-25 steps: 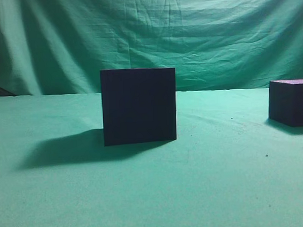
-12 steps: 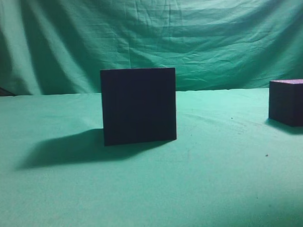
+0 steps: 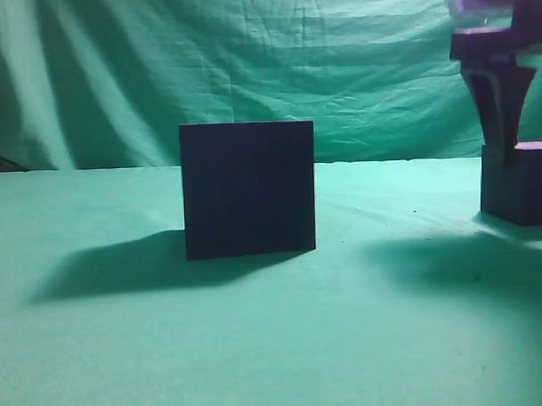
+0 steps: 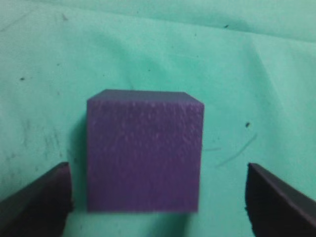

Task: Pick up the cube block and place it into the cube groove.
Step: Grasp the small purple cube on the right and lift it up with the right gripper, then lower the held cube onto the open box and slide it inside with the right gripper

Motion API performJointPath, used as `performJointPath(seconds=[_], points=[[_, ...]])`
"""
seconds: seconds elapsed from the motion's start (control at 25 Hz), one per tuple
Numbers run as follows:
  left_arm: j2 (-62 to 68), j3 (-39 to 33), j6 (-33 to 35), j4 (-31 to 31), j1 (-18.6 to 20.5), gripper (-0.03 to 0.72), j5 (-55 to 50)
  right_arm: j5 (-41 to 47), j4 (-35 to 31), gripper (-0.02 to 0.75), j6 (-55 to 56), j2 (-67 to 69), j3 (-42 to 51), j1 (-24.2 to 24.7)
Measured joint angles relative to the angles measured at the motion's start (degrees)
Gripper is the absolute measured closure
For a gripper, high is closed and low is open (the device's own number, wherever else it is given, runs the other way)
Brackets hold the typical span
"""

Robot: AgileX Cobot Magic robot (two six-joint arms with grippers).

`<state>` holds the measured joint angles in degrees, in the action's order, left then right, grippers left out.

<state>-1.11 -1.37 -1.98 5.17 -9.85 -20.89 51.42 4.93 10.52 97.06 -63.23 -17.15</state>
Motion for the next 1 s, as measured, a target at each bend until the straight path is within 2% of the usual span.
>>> performJointPath(seconds=[0.08, 0.12, 0.28, 0.6, 0.68, 0.8, 1.0], points=[[0.00, 0.00, 0.00, 0.00, 0.00, 0.688, 0.00, -1.23, 0.11, 0.102, 0.12, 1.99, -0.22, 0.00], [0.00, 0.00, 0.00, 0.00, 0.00, 0.688, 0.00, -1.45, 0.11, 0.169, 0.21, 2.82, -0.22, 0.00], [0.00, 0.00, 0.00, 0.00, 0.00, 0.688, 0.00, -1.69, 0.11, 0.305, 0.34, 4.05, -0.22, 0.00], [0.00, 0.00, 0.00, 0.00, 0.00, 0.688, 0.00, 5.94, -0.10, 0.300, 2.32, 3.57, -7.79, -0.63], [0.00, 0.00, 0.00, 0.00, 0.00, 0.688, 0.00, 7.86, -0.10, 0.300, 2.52, 2.11, -9.99, -2.46], [0.00, 0.00, 0.00, 0.00, 0.00, 0.688, 0.00, 9.35, -1.18, 0.300, 2.64, -0.56, -13.24, -7.98], [0.00, 0.00, 0.00, 0.00, 0.00, 0.688, 0.00, 11.13, -4.27, 0.300, 4.29, -1.27, -17.97, -20.19]])
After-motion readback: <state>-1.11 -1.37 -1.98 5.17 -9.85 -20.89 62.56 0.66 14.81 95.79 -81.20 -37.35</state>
